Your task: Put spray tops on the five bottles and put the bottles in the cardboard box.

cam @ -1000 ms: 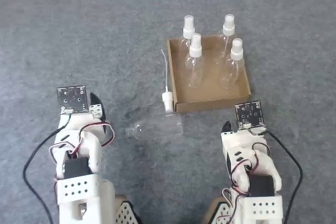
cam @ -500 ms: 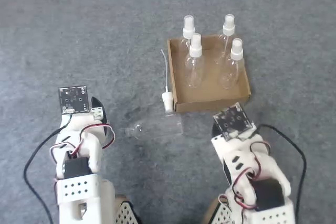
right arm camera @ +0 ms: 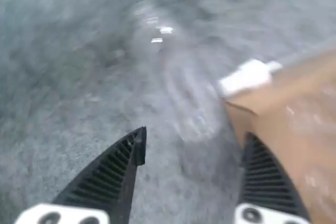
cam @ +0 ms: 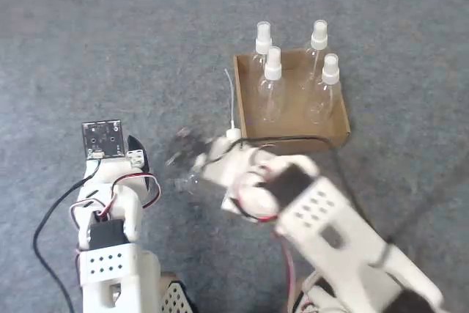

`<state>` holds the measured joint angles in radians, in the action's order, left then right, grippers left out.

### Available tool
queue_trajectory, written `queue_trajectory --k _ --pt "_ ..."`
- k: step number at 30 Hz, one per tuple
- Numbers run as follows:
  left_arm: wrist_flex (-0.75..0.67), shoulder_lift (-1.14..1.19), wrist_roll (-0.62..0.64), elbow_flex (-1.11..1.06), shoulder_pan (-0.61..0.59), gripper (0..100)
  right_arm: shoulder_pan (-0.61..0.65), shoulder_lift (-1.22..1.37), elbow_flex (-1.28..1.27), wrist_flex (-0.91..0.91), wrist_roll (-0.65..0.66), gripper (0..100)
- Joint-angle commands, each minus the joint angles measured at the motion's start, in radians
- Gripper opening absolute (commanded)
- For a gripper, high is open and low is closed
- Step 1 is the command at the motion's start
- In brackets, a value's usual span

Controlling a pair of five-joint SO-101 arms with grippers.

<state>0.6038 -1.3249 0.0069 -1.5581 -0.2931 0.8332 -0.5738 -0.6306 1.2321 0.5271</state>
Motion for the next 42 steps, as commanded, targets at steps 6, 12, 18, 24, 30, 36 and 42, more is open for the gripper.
queue_trajectory --k 6,12,18,24,30,36,42 --pt "0.020 -0.014 0.003 0.054 -0.003 6 0.056 0.229 0.075 -0.174 0.068 30.7" --pt "0.020 -0.014 0.002 0.054 -0.003 6 0.056 0.340 0.109 -0.223 0.130 30.7" --pt "0.020 -0.014 0.000 0.054 -0.003 6 0.056 0.464 0.215 -0.223 0.140 30.7" --pt "0.020 -0.014 0.000 0.054 -0.003 6 0.056 0.591 0.282 -0.223 0.166 30.7" --pt "0.020 -0.014 0.000 0.054 -0.003 6 0.056 0.636 0.272 -0.242 0.161 30.7" --pt "0.020 -0.014 0.002 0.054 -0.003 6 0.053 0.667 0.247 -0.266 0.160 30.7" --pt "0.021 -0.014 0.009 0.076 -0.051 6 0.045 0.668 0.247 -0.263 0.109 30.4"
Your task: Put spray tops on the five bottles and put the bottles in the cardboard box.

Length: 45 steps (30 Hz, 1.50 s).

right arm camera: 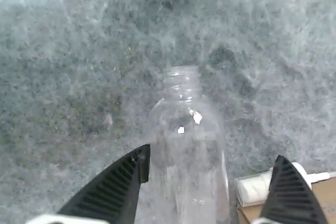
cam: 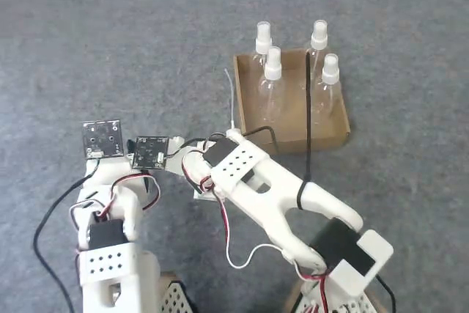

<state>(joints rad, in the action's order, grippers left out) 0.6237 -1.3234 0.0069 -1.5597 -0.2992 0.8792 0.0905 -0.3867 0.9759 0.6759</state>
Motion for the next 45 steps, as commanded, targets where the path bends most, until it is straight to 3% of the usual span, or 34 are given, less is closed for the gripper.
queue_trajectory --k 1,4,8,23,30,35,42,45 --pt "0.002 -0.015 0.023 0.088 -0.077 6 -0.007 0.004 0.003 -0.007 -0.051 30.4" --pt "0.049 -0.015 0.064 0.133 -0.152 6 -0.013 -0.004 0.003 -0.007 -0.069 30.4" --pt "0.149 -0.015 0.061 0.193 -0.163 6 -0.010 -0.007 0.025 0.024 -0.083 30.4" --pt "0.157 -0.017 0.066 0.223 -0.218 6 -0.007 0.007 -0.003 -0.022 -0.089 30.2" --pt "0.153 -0.017 0.068 0.223 -0.218 6 -0.007 0.005 -0.041 -0.035 -0.091 12.5" --pt "0.153 -0.017 0.068 0.223 -0.219 6 -0.021 -0.016 -0.018 0.001 -0.199 11.2" --pt "0.152 -0.017 0.068 0.223 -0.216 6 -0.094 -0.160 0.137 0.202 -0.345 0.3" --pt "0.152 -0.015 0.066 0.223 -0.215 6 -0.131 -0.236 0.196 0.292 -0.374 1.3"
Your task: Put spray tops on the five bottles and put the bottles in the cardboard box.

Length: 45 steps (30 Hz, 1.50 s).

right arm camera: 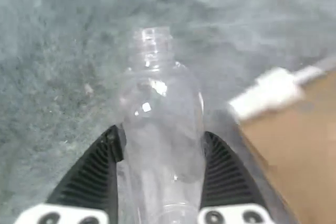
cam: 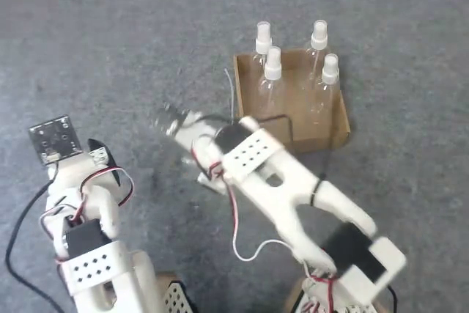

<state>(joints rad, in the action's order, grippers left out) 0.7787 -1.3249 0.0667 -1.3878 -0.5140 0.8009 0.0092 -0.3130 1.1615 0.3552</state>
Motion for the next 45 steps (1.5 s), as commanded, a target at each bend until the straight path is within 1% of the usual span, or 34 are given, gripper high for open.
queue_trajectory --k 1,3,6,8,11,13,15,19,21,26,30,33,38,41,45 --pt "-0.002 -0.012 0.005 0.051 0.000 6 -0.067 -0.177 0.143 0.143 -0.054 1.3" --pt "0.000 -0.008 0.005 0.051 0.006 6 -0.102 -0.220 0.193 0.228 -0.051 1.3" --pt "0.003 -0.006 -0.003 0.051 0.058 6 -0.186 -0.274 0.287 0.360 -0.049 1.4" --pt "0.021 -0.005 -0.048 0.059 0.107 6 -0.262 -0.302 0.359 0.449 -0.048 1.5" --pt "0.132 0.002 -0.097 0.134 0.201 6 -0.403 -0.328 0.450 0.558 0.009 1.6" --pt "0.215 0.034 -0.130 0.214 0.265 6 -0.524 -0.338 0.482 0.595 0.046 1.4" --pt "0.279 0.087 -0.166 0.298 0.339 6 -0.657 -0.349 0.482 0.598 0.072 1.3" --pt "0.354 0.249 -0.176 0.460 0.463 6 -0.906 -0.334 0.460 0.576 0.170 1.3" --pt "0.362 0.356 -0.175 0.522 0.517 8 -1.015 -0.334 0.399 0.504 0.203 1.3" --pt "0.334 0.651 -0.149 0.639 0.621 21 -1.214 -0.323 0.152 0.239 0.250 1.4" --pt "0.287 0.853 -0.140 0.710 0.678 23 -1.299 -0.323 -0.029 0.067 0.278 1.7" --pt "0.224 0.974 -0.115 0.740 0.683 23 -1.336 -0.323 -0.121 -0.022 0.298 1.7" --pt "0.141 1.142 -0.077 0.802 0.681 24 -1.368 -0.323 -0.213 -0.116 0.298 1.7" --pt "0.138 1.221 -0.046 0.858 0.686 24 -1.369 -0.323 -0.256 -0.156 0.298 1.7" --pt "0.143 1.313 -0.041 0.923 0.686 24 -1.368 -0.323 -0.278 -0.176 0.298 1.7"
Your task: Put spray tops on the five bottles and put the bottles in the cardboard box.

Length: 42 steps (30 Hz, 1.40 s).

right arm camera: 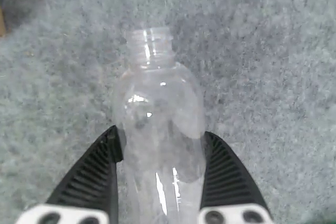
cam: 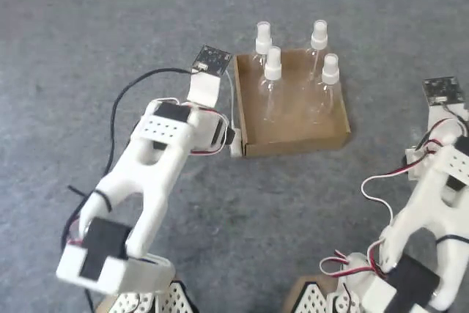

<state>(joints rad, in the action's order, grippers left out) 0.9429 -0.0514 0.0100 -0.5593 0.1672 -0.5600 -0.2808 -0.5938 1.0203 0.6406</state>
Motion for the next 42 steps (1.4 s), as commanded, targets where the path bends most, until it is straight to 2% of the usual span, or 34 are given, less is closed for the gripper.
queue_trajectory --k 1,22,33,38,42 --pt "-0.021 0.057 0.015 0.105 0.005 24 -0.007 -0.033 0.003 -0.033 0.012 1.7" --pt "-0.052 0.253 0.008 0.150 -0.005 24 -0.005 -0.033 -0.002 -0.024 0.012 1.7" --pt "-0.018 0.230 -0.009 0.162 -0.124 24 -0.002 -0.033 -0.002 -0.024 0.012 1.7" --pt "0.032 0.138 -0.003 0.200 -0.106 24 -0.002 -0.033 -0.002 -0.024 0.012 1.7" --pt "0.029 0.080 0.051 0.203 -0.055 24 -0.001 -0.035 -0.002 -0.024 0.012 1.7"
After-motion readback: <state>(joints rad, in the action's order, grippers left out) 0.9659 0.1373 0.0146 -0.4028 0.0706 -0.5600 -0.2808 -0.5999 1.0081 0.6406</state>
